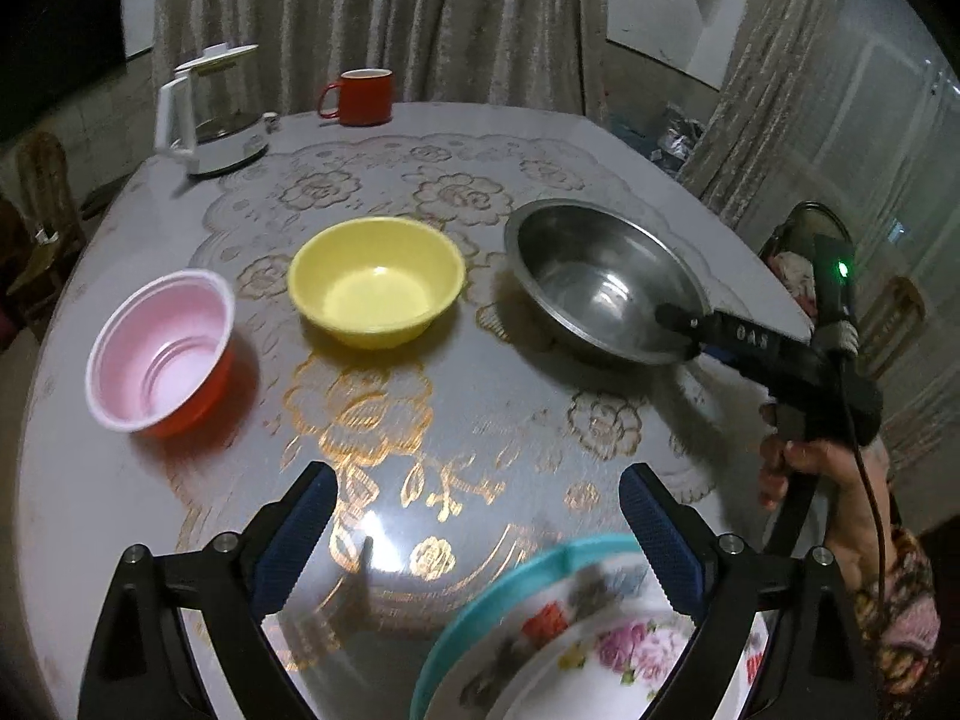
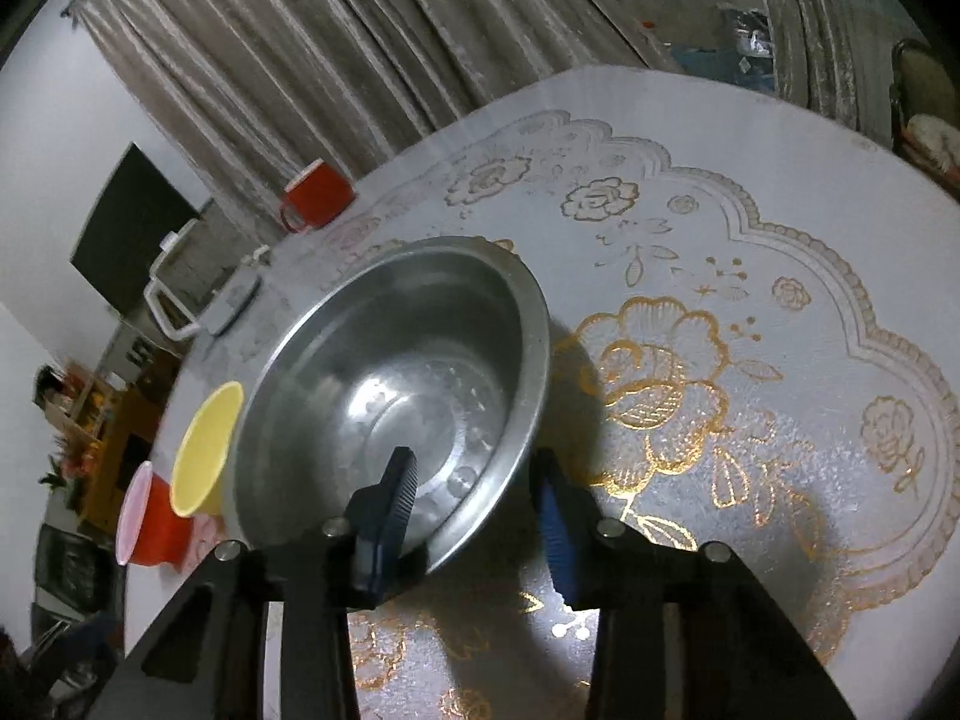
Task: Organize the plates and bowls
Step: 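Move both grippers to opposite points on the steel basin rim, then close both grippers on the rim of the steel basin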
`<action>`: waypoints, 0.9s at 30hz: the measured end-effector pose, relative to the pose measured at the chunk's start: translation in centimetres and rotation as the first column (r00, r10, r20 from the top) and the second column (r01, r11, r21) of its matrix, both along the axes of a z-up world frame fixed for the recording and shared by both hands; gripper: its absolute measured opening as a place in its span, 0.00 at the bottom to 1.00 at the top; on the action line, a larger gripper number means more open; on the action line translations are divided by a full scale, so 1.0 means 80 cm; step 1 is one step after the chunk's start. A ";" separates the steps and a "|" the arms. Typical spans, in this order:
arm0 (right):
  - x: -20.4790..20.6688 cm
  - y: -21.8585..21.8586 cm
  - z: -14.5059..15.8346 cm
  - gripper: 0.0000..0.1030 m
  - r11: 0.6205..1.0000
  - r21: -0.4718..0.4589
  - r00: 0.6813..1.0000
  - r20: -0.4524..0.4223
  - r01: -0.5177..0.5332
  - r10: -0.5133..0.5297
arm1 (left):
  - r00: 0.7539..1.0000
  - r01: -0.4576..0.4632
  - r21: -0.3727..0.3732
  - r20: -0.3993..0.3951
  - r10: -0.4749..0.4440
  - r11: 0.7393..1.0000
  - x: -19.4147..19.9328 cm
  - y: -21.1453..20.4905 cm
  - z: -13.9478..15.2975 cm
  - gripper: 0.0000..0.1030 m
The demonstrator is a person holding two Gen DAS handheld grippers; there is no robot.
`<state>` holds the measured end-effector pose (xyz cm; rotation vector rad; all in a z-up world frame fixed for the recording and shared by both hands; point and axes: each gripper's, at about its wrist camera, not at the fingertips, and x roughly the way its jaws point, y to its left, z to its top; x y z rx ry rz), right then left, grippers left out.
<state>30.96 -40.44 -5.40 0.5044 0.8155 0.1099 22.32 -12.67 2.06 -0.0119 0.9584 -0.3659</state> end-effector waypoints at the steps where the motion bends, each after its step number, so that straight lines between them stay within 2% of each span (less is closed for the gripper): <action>1: -0.003 0.000 0.001 0.35 1.000 -0.003 1.000 0.011 -0.002 0.002 | 1.000 0.004 0.002 0.000 -0.004 1.000 0.005 -0.004 0.000 0.93; 5: -0.016 0.007 0.006 0.32 0.997 -0.077 0.998 0.062 -0.016 0.021 | 1.000 0.021 -0.027 0.009 -0.021 0.999 0.028 -0.020 0.002 0.93; 10: -0.024 0.006 0.000 0.27 0.997 -0.068 0.995 0.091 -0.024 0.030 | 0.998 0.052 -0.061 0.022 -0.051 0.997 0.059 -0.046 0.001 0.93; 15: -0.020 0.004 -0.003 0.27 0.998 -0.052 0.995 0.089 -0.029 0.034 | 0.997 0.072 -0.020 0.022 -0.071 0.997 0.093 -0.076 -0.015 0.89; 20: -0.019 0.000 -0.006 0.27 0.999 -0.039 0.997 0.077 -0.017 0.020 | 0.995 0.087 -0.056 -0.051 -0.090 0.995 0.118 -0.094 -0.038 0.70; 21: -0.020 0.000 -0.007 0.27 0.999 -0.037 0.997 0.074 -0.017 0.020 | 0.994 0.089 -0.060 -0.062 -0.093 0.994 0.121 -0.098 -0.042 0.69; 24: -0.018 -0.001 -0.009 0.27 0.999 -0.033 0.997 0.067 -0.022 0.024 | 0.992 0.097 -0.050 -0.077 -0.100 0.994 0.126 -0.106 -0.051 0.57; 26: -0.018 0.000 -0.008 0.27 0.999 -0.039 0.998 0.066 -0.020 0.023 | 0.989 0.115 -0.035 -0.086 -0.118 0.993 0.126 -0.112 -0.057 0.43; 27: -0.018 0.002 -0.008 0.27 0.999 -0.046 0.998 0.065 -0.022 0.025 | 0.988 0.125 -0.009 -0.084 -0.126 0.992 0.126 -0.117 -0.059 0.41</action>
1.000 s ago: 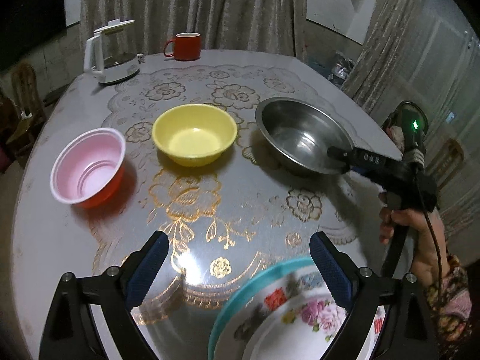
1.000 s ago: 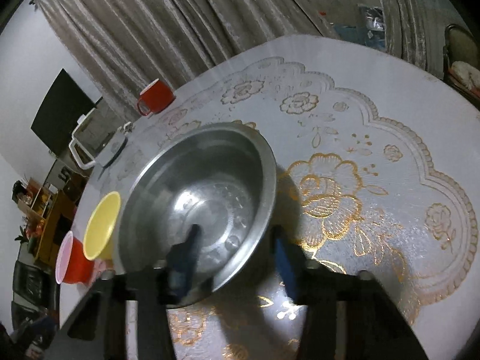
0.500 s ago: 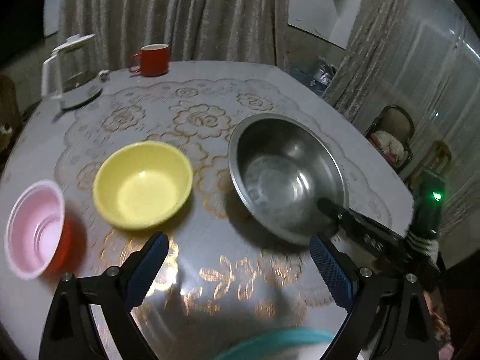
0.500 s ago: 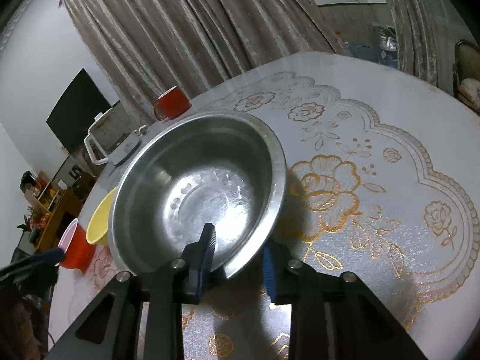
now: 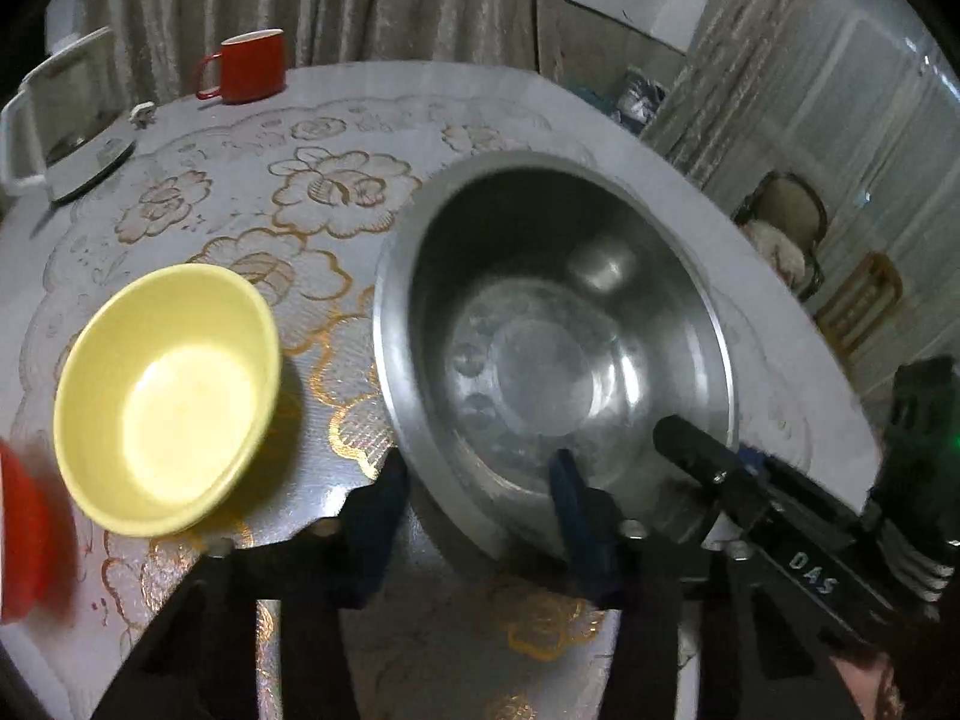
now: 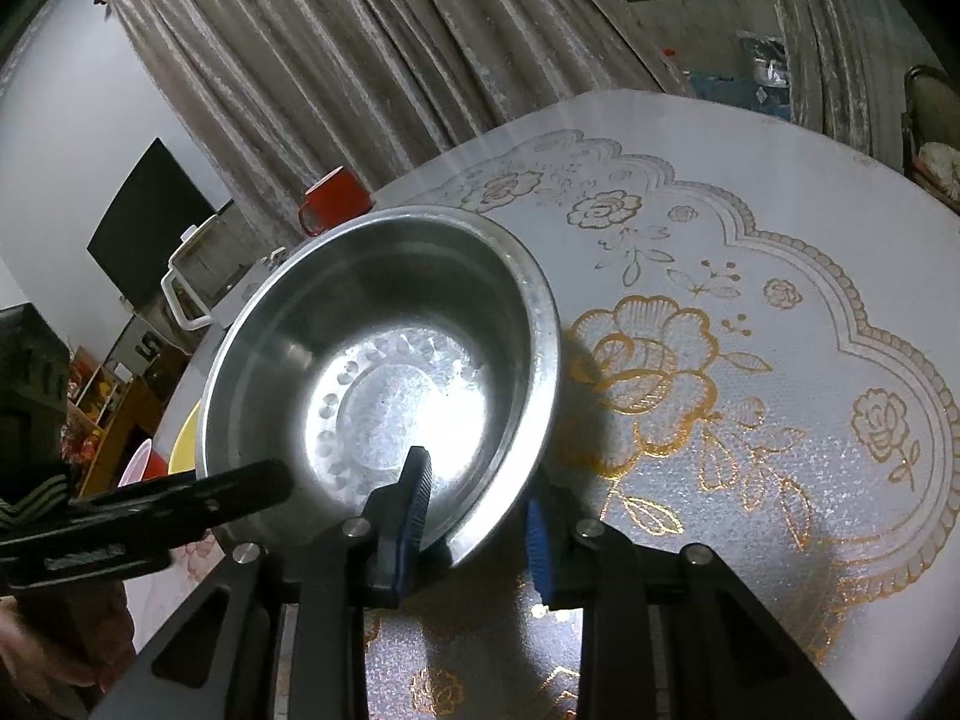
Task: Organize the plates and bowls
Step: 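Close both grippers on the rim of the steel basin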
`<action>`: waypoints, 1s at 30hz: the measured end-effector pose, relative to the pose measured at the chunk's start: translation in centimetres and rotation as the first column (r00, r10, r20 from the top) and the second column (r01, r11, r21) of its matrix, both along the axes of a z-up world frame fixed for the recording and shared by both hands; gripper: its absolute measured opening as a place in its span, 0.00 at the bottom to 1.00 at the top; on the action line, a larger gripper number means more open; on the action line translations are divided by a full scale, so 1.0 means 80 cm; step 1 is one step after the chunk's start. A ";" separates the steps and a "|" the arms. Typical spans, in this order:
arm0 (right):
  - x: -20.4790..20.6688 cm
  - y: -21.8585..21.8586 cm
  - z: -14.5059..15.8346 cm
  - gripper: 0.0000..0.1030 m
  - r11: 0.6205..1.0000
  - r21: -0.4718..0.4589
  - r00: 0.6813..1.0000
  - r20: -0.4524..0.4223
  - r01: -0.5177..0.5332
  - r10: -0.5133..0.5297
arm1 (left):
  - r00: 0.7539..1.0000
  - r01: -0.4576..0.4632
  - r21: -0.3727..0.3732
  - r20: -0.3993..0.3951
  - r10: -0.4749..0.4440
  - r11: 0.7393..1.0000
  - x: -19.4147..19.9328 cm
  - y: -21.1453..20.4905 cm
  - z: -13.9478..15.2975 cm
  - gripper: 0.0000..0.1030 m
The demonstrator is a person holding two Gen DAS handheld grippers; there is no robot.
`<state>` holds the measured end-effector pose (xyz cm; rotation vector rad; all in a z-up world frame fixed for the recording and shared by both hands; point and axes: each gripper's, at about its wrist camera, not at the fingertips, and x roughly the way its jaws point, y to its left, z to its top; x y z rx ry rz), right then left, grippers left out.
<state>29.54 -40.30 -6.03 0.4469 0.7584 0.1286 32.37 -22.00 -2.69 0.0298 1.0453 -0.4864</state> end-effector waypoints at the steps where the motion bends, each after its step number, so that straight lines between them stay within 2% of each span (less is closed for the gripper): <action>1: 0.001 0.002 0.000 0.27 1.000 -0.007 1.000 -0.001 -0.005 0.005 | 1.000 0.003 0.015 0.007 -0.003 1.000 0.001 -0.002 -0.001 0.39; 5: 0.002 0.011 0.003 0.23 0.999 -0.043 1.000 -0.001 -0.020 0.020 | 0.999 0.014 0.055 0.034 -0.015 0.998 0.002 -0.009 -0.002 0.29; 13: 0.003 0.012 0.003 0.23 0.998 -0.069 1.000 -0.009 -0.005 0.004 | 0.997 0.029 0.059 0.063 -0.033 0.998 -0.007 -0.009 0.003 0.29; 23: -0.004 0.013 0.010 0.21 0.996 -0.092 1.000 0.019 0.010 -0.009 | 1.000 0.016 0.012 0.027 -0.016 1.000 -0.016 0.007 0.005 0.30; 30: -0.016 0.022 0.007 0.22 0.995 -0.098 1.000 0.016 -0.017 0.019 | 0.999 0.036 0.027 0.028 -0.037 0.999 -0.033 0.016 0.005 0.30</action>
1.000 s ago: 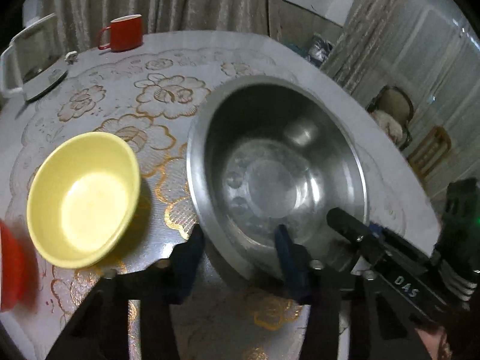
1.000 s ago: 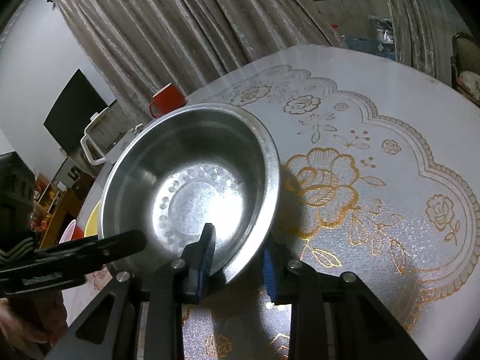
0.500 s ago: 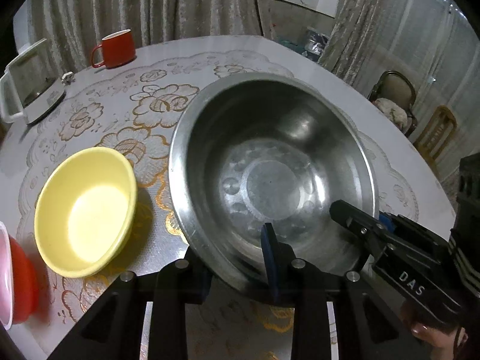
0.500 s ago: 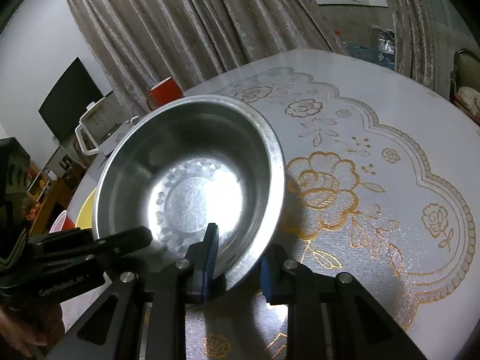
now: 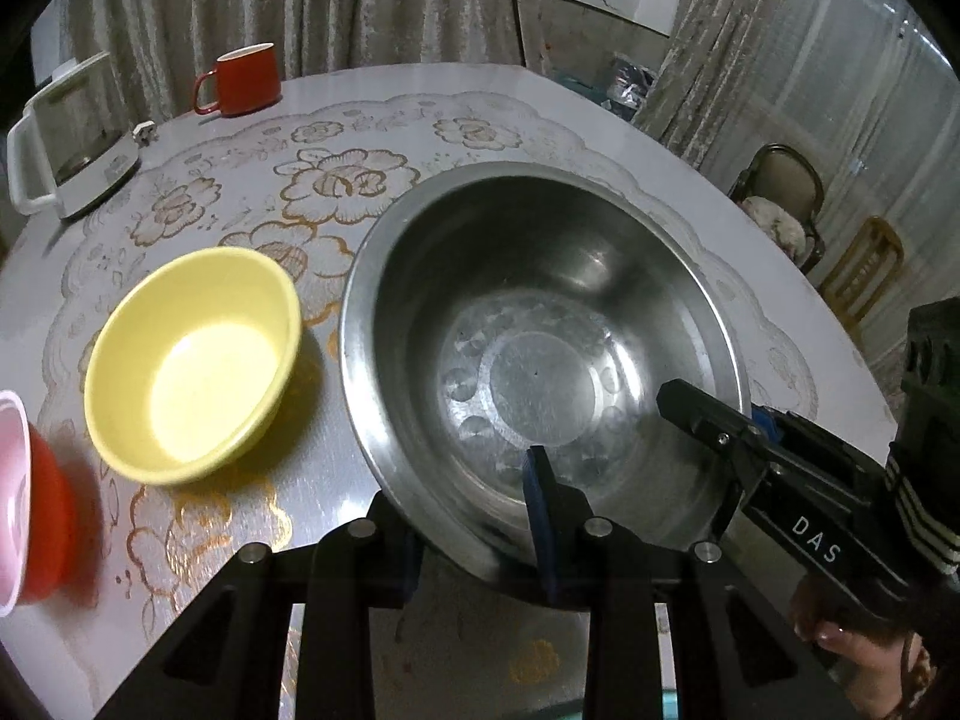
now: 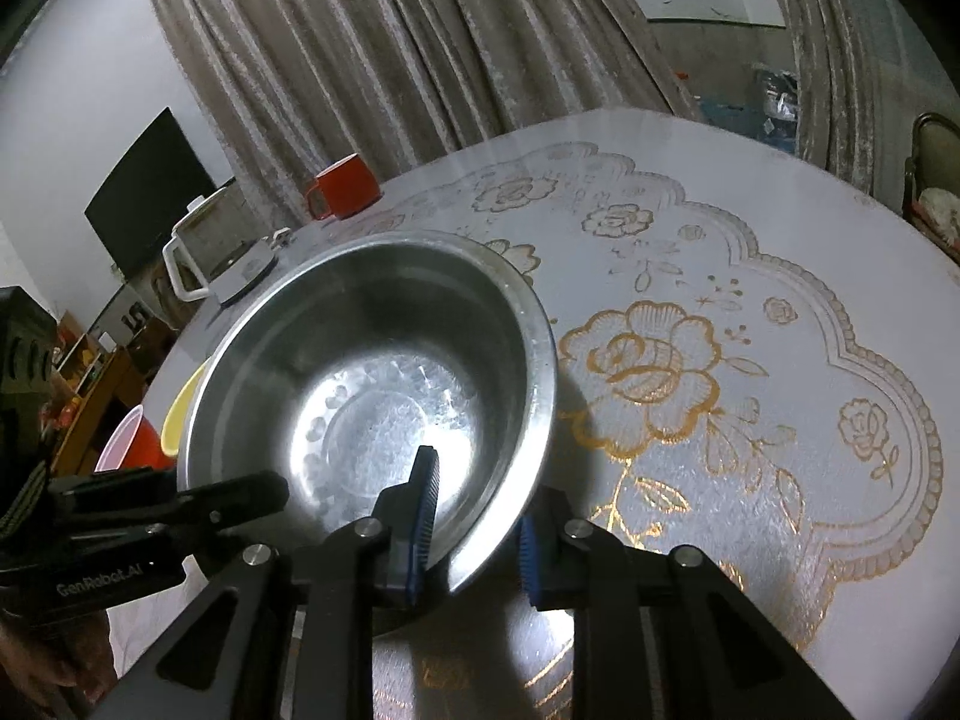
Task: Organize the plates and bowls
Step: 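Close both grippers on the rim of the steel basin, then lift the steel basin with both grippers and lower it beside the plate stack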
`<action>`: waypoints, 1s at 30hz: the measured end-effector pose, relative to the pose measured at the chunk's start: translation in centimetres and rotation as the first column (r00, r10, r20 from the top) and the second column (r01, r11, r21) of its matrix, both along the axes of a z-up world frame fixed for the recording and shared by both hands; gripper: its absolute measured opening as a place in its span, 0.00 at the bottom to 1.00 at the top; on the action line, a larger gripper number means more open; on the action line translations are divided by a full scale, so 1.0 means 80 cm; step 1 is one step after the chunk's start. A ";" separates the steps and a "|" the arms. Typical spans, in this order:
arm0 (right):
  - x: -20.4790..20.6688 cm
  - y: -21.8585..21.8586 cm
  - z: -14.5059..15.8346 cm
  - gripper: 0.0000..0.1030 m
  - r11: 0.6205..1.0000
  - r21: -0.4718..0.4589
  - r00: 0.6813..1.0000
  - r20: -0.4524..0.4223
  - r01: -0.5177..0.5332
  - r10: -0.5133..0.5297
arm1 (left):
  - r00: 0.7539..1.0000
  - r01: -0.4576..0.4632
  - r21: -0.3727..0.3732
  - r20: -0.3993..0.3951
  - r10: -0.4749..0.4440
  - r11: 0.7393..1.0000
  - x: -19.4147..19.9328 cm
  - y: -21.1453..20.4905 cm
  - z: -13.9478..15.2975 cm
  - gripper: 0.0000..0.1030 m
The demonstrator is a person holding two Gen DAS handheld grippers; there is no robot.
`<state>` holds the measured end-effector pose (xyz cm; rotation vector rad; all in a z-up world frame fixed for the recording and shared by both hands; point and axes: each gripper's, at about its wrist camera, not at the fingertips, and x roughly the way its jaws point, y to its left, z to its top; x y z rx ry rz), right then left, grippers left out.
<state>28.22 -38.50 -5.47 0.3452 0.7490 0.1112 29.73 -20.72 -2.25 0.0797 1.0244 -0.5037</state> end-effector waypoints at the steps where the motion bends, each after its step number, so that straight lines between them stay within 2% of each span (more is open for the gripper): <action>1: -0.003 0.002 0.001 0.22 1.000 -0.014 1.000 0.001 0.000 0.000 | 1.000 0.006 0.007 0.003 -0.006 1.000 -0.003 0.000 0.000 0.30; 7: -0.019 0.004 0.000 0.23 0.999 -0.046 1.000 -0.019 -0.003 0.002 | 0.999 0.038 0.012 0.021 -0.038 0.999 -0.019 -0.002 0.002 0.30; 15: -0.055 0.003 0.020 0.23 0.999 -0.042 1.000 0.003 0.008 -0.008 | 0.998 0.039 -0.037 0.040 -0.038 0.999 -0.050 0.009 0.020 0.30; 30: -0.117 0.051 0.072 0.23 0.997 -0.067 0.995 0.082 -0.050 0.055 | 0.993 -0.030 -0.124 0.112 0.044 0.992 -0.112 0.073 0.059 0.30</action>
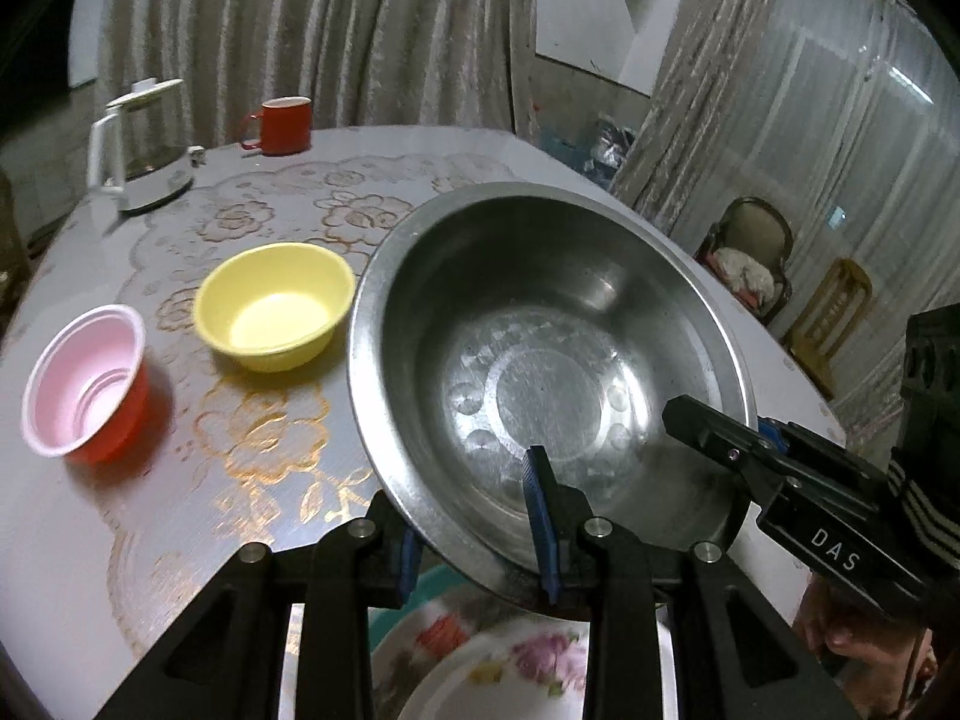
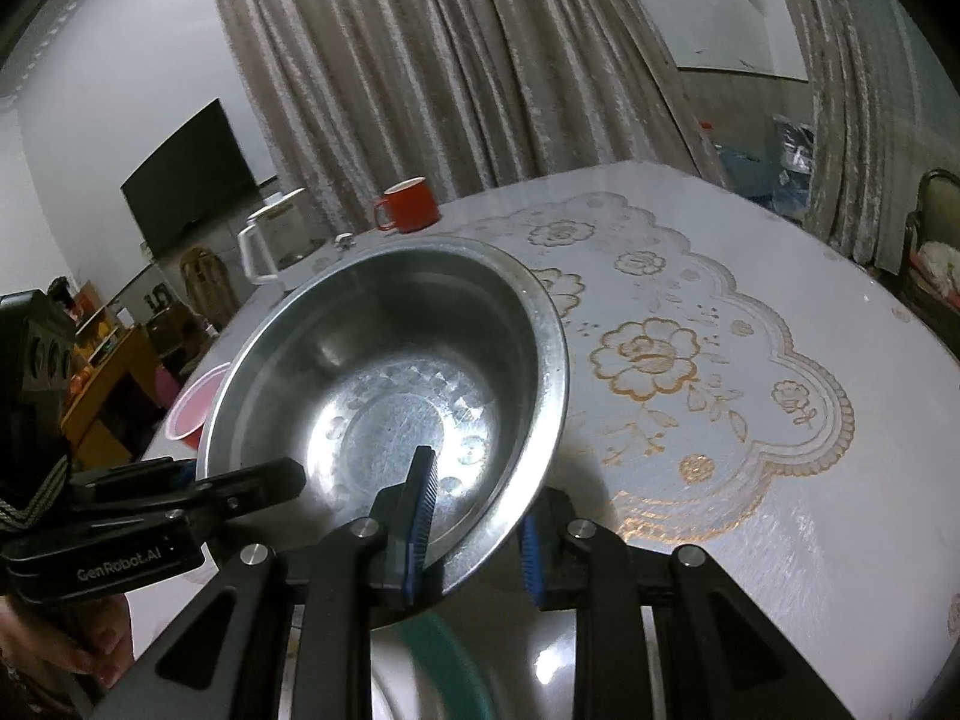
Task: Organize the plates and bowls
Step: 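Lift the steel basin with both grippers and lower it beside the plate stack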
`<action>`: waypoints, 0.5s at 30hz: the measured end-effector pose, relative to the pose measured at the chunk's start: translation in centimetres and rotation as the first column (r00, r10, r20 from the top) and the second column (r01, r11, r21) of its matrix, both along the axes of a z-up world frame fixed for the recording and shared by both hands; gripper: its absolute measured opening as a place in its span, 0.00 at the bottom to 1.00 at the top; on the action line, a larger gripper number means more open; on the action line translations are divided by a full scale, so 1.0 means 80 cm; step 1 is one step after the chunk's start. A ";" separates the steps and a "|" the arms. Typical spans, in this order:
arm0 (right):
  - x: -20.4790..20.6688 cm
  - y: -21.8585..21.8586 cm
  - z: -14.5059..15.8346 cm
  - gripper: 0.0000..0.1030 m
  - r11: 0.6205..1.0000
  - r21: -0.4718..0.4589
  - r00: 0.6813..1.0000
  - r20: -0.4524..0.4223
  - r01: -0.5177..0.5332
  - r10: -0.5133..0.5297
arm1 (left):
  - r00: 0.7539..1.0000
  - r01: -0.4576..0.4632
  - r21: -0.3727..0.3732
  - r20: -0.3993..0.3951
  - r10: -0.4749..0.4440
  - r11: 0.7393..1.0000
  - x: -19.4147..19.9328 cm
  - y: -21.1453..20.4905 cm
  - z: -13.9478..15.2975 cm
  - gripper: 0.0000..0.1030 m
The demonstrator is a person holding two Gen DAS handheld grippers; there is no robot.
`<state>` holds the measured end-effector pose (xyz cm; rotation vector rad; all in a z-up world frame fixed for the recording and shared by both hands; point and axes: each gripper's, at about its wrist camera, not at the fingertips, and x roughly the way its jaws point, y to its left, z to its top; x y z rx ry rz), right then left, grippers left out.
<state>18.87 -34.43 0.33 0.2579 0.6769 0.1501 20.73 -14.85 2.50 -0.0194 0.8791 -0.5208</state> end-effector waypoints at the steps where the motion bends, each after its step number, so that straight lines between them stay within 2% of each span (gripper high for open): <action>1: -0.004 0.006 0.003 0.23 1.000 0.000 1.000 0.004 -0.008 0.008 | 1.000 -0.009 -0.004 0.005 0.009 1.000 -0.005 0.009 0.003 0.30; 9: -0.025 0.060 0.026 0.23 0.997 -0.005 0.996 0.028 -0.081 0.081 | 0.997 -0.071 -0.030 0.042 0.072 0.997 -0.047 0.079 0.023 0.30; 15: -0.036 0.114 0.033 0.23 0.987 -0.007 0.987 0.018 -0.159 0.159 | 0.990 -0.134 -0.041 0.037 0.135 0.990 -0.074 0.136 0.019 0.30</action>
